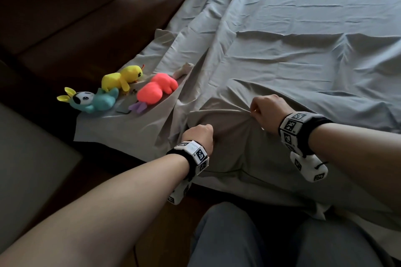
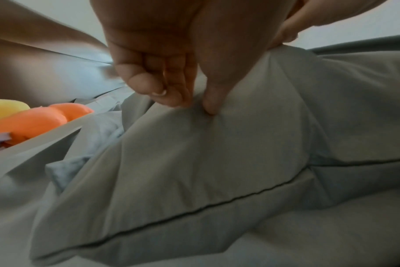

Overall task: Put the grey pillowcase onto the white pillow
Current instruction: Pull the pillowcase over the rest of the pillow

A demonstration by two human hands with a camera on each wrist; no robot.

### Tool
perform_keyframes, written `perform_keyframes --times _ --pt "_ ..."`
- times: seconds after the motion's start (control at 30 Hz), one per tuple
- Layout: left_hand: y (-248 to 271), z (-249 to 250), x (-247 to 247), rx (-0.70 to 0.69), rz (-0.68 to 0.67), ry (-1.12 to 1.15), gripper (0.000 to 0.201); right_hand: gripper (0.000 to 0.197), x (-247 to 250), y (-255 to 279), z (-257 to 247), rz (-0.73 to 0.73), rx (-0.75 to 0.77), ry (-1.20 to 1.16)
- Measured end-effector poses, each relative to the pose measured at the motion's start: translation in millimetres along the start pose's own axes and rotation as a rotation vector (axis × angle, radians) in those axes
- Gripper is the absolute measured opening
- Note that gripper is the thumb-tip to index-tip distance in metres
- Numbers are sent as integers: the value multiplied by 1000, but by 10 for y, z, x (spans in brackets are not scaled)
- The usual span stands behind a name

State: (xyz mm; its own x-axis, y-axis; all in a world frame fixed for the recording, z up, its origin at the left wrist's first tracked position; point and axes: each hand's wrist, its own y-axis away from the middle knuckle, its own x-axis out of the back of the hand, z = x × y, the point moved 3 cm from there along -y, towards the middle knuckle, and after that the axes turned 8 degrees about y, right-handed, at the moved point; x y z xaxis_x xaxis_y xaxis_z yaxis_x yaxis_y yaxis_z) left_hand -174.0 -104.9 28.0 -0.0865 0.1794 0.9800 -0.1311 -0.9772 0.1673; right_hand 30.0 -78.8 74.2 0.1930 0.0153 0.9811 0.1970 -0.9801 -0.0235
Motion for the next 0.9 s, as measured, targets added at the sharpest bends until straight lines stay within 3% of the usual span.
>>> perform_keyframes --times 0.2,0.53,0.8,0.9 --pt "17 187 80 -69 -41 -51 17 9 109 55 94 69 81 -52" --pt "91 223 127 -153 80 -102 15 5 294 124 206 171 103 -115" --pt "204 95 424 -210 156 0 23 3 414 90 86 197 104 -154" --pt "321 183 456 -306 149 89 26 4 434 103 42 167 120 -112"
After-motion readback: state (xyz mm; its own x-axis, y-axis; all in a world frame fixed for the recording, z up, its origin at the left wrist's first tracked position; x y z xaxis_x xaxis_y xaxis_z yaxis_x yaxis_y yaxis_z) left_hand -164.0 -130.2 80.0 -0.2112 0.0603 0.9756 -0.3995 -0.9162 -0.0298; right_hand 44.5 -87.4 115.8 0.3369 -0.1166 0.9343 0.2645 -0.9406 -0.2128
